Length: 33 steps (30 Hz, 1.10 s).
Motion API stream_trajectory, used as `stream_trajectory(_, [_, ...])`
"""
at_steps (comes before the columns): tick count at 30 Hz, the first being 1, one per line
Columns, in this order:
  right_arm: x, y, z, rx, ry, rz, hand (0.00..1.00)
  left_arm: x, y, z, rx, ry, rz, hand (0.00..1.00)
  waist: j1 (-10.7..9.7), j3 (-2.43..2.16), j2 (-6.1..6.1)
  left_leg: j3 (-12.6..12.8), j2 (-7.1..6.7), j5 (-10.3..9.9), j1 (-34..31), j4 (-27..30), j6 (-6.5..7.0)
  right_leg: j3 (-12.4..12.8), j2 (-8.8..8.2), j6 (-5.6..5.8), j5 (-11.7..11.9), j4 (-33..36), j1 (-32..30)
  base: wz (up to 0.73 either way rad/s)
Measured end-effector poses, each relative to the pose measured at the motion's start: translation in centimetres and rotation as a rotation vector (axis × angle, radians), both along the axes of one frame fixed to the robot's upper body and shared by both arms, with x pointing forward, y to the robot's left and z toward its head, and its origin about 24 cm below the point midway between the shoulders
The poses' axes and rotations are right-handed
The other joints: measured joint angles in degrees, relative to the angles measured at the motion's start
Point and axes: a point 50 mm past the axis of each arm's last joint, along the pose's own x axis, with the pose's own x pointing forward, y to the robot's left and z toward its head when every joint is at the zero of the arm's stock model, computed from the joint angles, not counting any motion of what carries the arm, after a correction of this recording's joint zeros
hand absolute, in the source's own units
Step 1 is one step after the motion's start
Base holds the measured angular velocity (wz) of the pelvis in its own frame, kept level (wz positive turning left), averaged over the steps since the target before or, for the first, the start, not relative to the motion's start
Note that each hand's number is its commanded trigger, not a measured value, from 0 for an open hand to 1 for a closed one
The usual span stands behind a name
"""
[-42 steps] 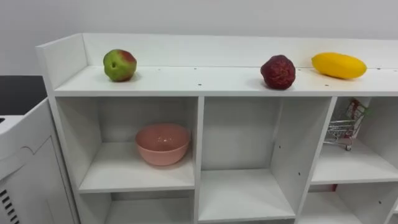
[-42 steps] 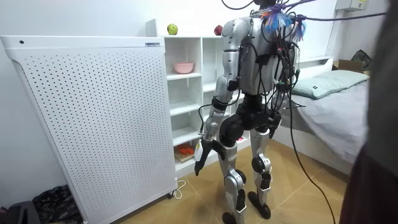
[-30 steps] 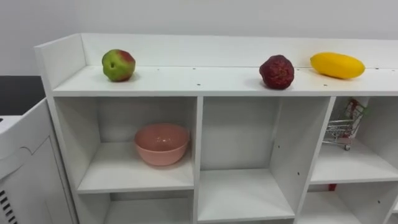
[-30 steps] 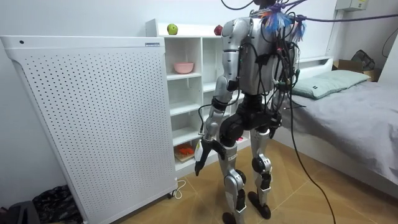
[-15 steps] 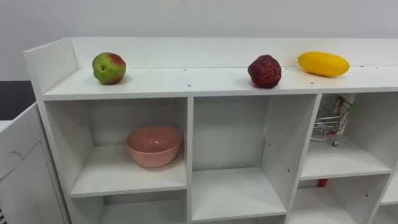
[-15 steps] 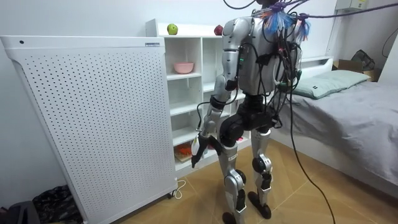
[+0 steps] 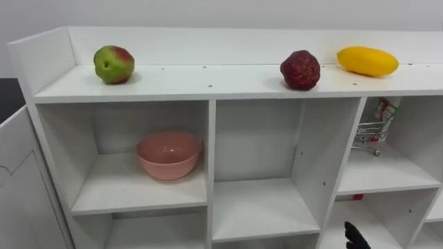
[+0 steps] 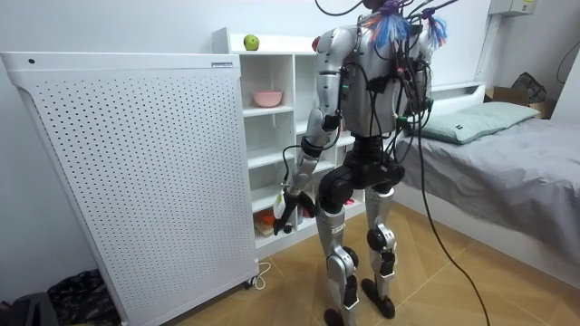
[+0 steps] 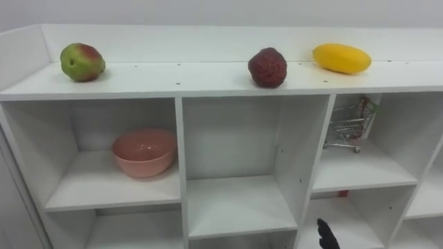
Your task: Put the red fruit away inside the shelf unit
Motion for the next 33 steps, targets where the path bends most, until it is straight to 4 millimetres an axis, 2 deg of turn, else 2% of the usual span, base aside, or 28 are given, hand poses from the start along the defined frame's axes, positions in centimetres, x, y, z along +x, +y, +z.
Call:
stream_trajectory(7, [0.7, 0.3, 4.6, -0.027, -0.226, -0.045, 0.0, -0.7, 0.0, -0.1, 0.002, 0.002, 0.025, 0.0, 0.8, -0.24, 0.49, 0.0, 0.11, 0.0, -0.7, 0.7, -0.02, 0.1, 0.07, -0.22, 0.3, 0.1, -0.4, 0.0])
stream_trajectory(11, [1.2, 0.2, 6.0, -0.027, -0.312, -0.084, 0.0, -1.8, -0.1, -0.2, 0.009, 0.017, 0.009, 0.0, 1.3, -0.41, 0.54, -0.8, 0.09, 0.0, -0.9, 0.3, -0.06, -0.2, 0.15, -0.33, 0.3, 0.2, -0.5, 0.03])
stream_trajectory(14, [2.3, 0.1, 7.5, -0.005, -0.379, -0.114, 0.0, -3.1, -0.1, -0.2, 0.031, 0.044, -0.004, 0.0, 1.4, -0.33, 0.08, -1.6, 0.05, 0.4, -0.8, 0.4, -0.18, -1.8, 0.07, -0.47, 0.4, 0.3, -0.4, 0.07])
stream_trajectory(18, [3.5, 0.0, 9.4, -0.004, -0.45, -0.111, 0.0, -3.5, -0.1, -0.2, 0.04, 0.062, -0.031, 0.0, 1.6, -0.02, -0.45, -2.1, 0.02, 0.4, -1.3, 0.8, -0.19, -3.0, -0.1, -0.47, 0.4, 0.2, -0.4, 0.08])
stream_trajectory(25, [5.3, -0.3, 13.5, -0.014, -0.603, -0.124, 0.0, -3.3, 0.0, -0.2, 0.06, 0.079, -0.084, 0.0, 2.8, -0.44, -1.52, -3.0, 0.0, 0.5, -1.7, 0.8, -0.17, -3.7, -0.12, -0.46, 0.4, 0.0, -0.3, 0.05])
stream_trajectory(29, [5.8, -0.3, 15.1, -0.012, -0.663, -0.137, 0.0, -3.3, 0.0, -0.2, 0.066, 0.089, -0.101, 0.0, 2.8, -0.31, -2.18, -3.3, 0.02, 0.5, -1.6, 0.9, -0.2, -4.3, -0.16, -0.46, 0.4, 0.0, -0.1, 0.05])
stream_trajectory(30, [5.9, -0.6, 15.4, -0.023, -0.672, -0.138, 0.0, -3.1, 0.1, -0.2, 0.069, 0.08, -0.104, 0.0, 2.9, -0.22, -2.52, -3.5, 0.01, 0.5, -1.6, 0.9, -0.19, -4.9, -0.24, -0.46, 0.4, 0.0, 0.0, 0.09])
stream_trajectory(31, [5.9, -0.8, 15.8, -0.033, -0.683, -0.136, 0.0, -3.1, 0.3, -0.1, 0.075, 0.08, -0.105, 0.0, 3.0, 0.12, -2.9, -3.8, -0.01, 0.5, -1.6, 1.1, -0.18, -5.1, -0.3, -0.46, 0.4, 0.0, 0.1, 0.1])
stream_trajectory(33, [6.1, -0.9, 16.5, -0.032, -0.705, -0.136, 0.0, -3.1, 0.7, 0.0, 0.082, 0.083, -0.107, 0.0, 3.1, 0.24, -3.18, -3.8, 0.03, 0.5, -1.8, 1.2, -0.19, -5.2, -0.29, -0.46, 0.4, 0.0, 0.0, 0.03])
